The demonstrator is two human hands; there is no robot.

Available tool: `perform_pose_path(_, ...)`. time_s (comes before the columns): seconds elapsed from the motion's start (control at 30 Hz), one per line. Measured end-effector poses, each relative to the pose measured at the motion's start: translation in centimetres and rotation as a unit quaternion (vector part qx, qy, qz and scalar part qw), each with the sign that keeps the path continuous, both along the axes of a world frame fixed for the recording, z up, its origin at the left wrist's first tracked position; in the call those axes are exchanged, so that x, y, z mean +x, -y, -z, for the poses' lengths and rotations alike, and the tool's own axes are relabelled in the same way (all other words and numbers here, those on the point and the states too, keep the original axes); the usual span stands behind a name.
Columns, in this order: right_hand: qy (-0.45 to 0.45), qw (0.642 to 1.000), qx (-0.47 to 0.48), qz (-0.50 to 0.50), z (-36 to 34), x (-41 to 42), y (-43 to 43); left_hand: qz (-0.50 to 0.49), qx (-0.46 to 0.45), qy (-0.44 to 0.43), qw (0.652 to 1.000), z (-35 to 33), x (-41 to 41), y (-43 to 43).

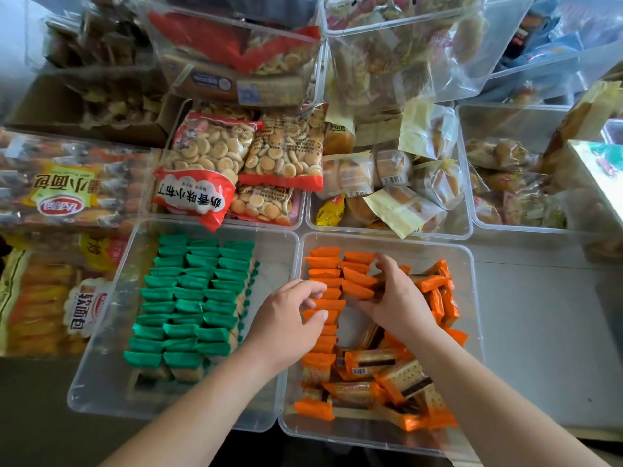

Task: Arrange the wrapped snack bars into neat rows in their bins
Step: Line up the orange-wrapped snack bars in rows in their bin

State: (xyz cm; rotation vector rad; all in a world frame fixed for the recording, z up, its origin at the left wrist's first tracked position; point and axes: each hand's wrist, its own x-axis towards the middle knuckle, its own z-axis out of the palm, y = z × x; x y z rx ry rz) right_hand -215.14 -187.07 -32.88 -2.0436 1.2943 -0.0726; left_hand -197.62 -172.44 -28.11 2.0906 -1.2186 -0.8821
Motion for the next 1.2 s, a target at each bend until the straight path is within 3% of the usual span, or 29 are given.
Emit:
perform_pose_path(0.13, -0.043, 0.999, -0.016, 0.001, 0.0, -0.6, 0.1, 0.005, -0.007, -0.011, 1.0, 0.0, 0.1, -0.3)
perform_pose_path(0.37, 0.0, 1.0, 0.004, 0.01, 0.0, 0.4, 0.1, 0.017, -0.013, -0.025, 0.999, 0.0, 0.2, -0.4)
perform_pose_path(0.7, 0.001, 1.0, 0.025, 0.009, -4.8, -1.6, -0.5, 0.116, -0.001, 0.09, 0.989, -0.2, -1.3, -0.8)
perform_pose_path(0.8, 0.028, 0.997, 0.064, 0.021, -7.0, -4.4, -2.3, 0.202, 0.061, 0.054, 0.976, -0.5, -4.6, -0.4)
perform_pose_path(0.9, 0.023, 0.994, 0.094, 0.04, -8.0, -7.1, -4.4, 0.268, 0.169, 0.109, 0.942, 0.1, -7.9, 0.7)
perform_pose_path(1.03, 0.051, 0.993, 0.061, 0.089, -8.6, -9.7, -5.9, 0.29, 0.189, 0.17, 0.922, 1.1, -8.8, 1.6)
perform_pose_path(1.13, 0.077, 0.989, 0.062, 0.113, -9.0, -10.6, -6.6, 0.268, 0.179, 0.148, 0.935, -0.5, -8.0, 1.4)
perform_pose_path(1.2, 0.089, 0.986, 0.063, 0.122, -9.2, -10.7, -7.1, 0.201, 0.152, 0.105, 0.962, -2.2, -7.1, 0.7)
